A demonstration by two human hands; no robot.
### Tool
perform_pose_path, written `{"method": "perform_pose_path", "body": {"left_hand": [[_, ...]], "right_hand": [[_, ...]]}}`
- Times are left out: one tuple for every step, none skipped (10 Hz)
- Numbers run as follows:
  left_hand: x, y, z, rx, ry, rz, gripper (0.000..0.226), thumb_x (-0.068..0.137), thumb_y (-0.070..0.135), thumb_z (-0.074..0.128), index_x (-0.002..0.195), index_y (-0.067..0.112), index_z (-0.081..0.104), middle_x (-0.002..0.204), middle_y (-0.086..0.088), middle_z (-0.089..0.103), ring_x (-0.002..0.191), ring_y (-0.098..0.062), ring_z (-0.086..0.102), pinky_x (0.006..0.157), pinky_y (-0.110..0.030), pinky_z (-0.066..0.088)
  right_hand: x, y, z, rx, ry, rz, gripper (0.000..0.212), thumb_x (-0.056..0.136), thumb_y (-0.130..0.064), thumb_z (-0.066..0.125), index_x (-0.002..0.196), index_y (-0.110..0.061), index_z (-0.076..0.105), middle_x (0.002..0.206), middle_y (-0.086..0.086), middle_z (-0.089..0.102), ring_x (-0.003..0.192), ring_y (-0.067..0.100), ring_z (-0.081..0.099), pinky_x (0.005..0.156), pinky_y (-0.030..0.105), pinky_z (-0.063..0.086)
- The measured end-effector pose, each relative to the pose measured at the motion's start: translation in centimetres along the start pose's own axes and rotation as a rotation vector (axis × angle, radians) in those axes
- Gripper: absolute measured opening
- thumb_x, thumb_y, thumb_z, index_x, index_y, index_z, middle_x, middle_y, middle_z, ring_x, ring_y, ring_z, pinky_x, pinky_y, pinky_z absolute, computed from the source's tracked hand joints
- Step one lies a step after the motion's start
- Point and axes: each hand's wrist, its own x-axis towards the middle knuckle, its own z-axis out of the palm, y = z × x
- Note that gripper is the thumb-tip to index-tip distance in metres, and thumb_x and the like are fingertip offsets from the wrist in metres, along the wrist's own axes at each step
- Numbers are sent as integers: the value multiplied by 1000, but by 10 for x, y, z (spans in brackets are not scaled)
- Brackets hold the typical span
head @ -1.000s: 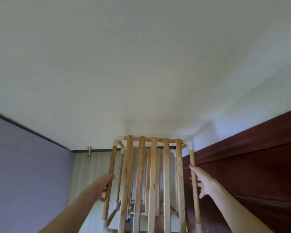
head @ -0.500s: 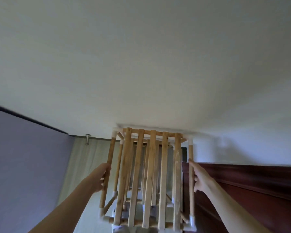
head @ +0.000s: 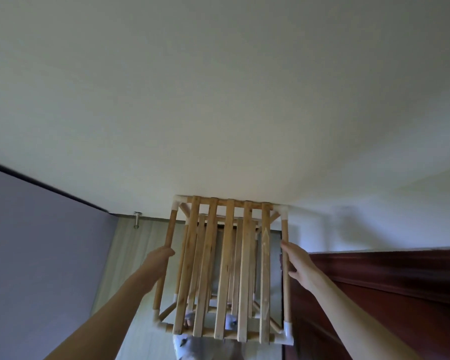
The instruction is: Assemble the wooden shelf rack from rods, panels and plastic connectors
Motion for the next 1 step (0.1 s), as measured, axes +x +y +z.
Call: {"method": "perform_pose_path", "body": {"left_hand": [[-31, 6, 11, 79, -64, 95, 49, 98, 18, 45, 144, 9, 32, 150, -14, 31, 138, -30, 28, 110, -44, 26]], "right_hand": [[-27, 0, 7, -143, 17, -120, 49, 95, -38, 48, 139, -17, 38, 132, 2, 46, 125, 21, 43, 104, 37, 31]]}}
